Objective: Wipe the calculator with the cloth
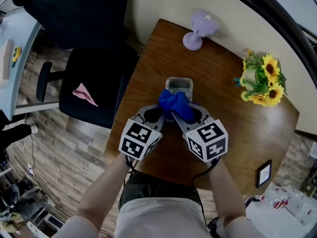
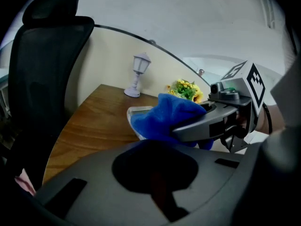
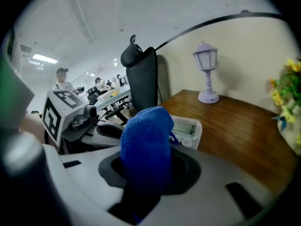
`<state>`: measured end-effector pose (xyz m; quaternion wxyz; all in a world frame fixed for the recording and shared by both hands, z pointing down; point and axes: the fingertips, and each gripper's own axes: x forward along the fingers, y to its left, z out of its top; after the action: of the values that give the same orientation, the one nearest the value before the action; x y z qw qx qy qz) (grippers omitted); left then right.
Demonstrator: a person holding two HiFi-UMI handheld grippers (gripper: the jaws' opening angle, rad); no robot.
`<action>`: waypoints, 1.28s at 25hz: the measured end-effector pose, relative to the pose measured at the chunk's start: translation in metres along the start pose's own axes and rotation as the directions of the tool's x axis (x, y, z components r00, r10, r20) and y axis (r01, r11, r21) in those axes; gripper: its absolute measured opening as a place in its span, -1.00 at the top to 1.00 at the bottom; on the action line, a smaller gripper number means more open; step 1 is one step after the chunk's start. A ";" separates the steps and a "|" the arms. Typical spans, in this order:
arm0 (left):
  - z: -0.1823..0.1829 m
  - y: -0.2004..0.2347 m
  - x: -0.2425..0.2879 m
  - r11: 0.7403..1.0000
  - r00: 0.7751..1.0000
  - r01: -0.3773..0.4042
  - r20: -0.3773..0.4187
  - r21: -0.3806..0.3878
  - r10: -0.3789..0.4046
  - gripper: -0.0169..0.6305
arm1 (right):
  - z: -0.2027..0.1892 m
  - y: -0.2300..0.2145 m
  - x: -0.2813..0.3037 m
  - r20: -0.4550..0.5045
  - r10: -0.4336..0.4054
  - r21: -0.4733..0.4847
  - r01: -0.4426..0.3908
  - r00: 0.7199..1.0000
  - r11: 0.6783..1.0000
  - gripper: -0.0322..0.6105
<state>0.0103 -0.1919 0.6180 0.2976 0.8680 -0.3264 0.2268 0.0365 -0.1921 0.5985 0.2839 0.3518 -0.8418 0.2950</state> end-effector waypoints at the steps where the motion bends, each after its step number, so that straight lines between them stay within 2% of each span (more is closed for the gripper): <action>1: 0.000 0.000 0.000 1.000 1.000 -0.002 0.000 0.004 0.002 0.94 | -0.003 -0.001 -0.002 -0.014 -0.009 -0.020 0.008 1.000 1.000 0.51; 5: 0.000 0.000 0.000 1.000 1.000 -0.002 -0.001 0.005 0.002 0.94 | -0.016 -0.014 -0.017 -0.062 -0.059 -0.071 0.055 0.996 0.996 0.51; 8: 0.000 0.001 0.000 1.000 1.000 -0.001 -0.002 0.007 0.001 0.94 | -0.024 -0.035 -0.028 -0.048 -0.096 0.004 0.096 0.994 0.995 0.48; 10: -0.001 0.000 0.001 1.000 1.000 0.000 -0.004 0.006 0.000 0.94 | -0.029 -0.056 -0.036 -0.059 -0.167 0.039 0.169 0.984 0.985 0.49; 12: -0.001 0.000 0.000 1.000 1.000 0.003 -0.006 0.002 -0.003 0.94 | -0.038 -0.079 -0.046 -0.100 -0.265 0.016 0.268 0.959 0.963 0.51; 14: -0.001 0.000 0.000 1.000 1.000 0.008 -0.007 -0.001 -0.008 0.94 | -0.037 -0.091 -0.056 -0.101 -0.300 0.035 0.305 0.949 0.952 0.51; 17: 0.000 0.000 -0.001 1.000 1.000 0.014 -0.009 -0.003 -0.014 0.94 | -0.013 -0.077 -0.064 -0.025 -0.268 0.069 0.270 0.963 0.961 0.51; 21: -0.001 0.001 -0.002 1.000 1.000 0.008 -0.009 -0.002 -0.008 0.94 | 0.019 -0.026 -0.050 0.069 -0.158 0.023 0.156 0.985 0.987 0.52; 24: 0.000 0.000 -0.001 1.000 1.000 0.006 -0.006 -0.001 -0.006 0.94 | 0.014 0.006 -0.029 0.050 -0.099 -0.020 0.100 0.994 0.995 0.51; 28: 0.000 0.000 -0.001 1.000 1.000 0.008 -0.008 -0.002 -0.008 0.94 | -0.012 0.018 -0.010 0.006 -0.067 0.024 0.067 0.998 0.997 0.51; 32: 0.000 0.000 0.000 1.000 1.000 0.011 -0.009 -0.001 -0.011 0.94 | -0.025 0.018 -0.015 -0.014 -0.077 -0.080 0.075 0.997 0.994 0.52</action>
<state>0.0099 -0.1921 0.6182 0.3006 0.8687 -0.3202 0.2289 0.0389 -0.1575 0.5995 0.3157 0.3694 -0.8364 0.2533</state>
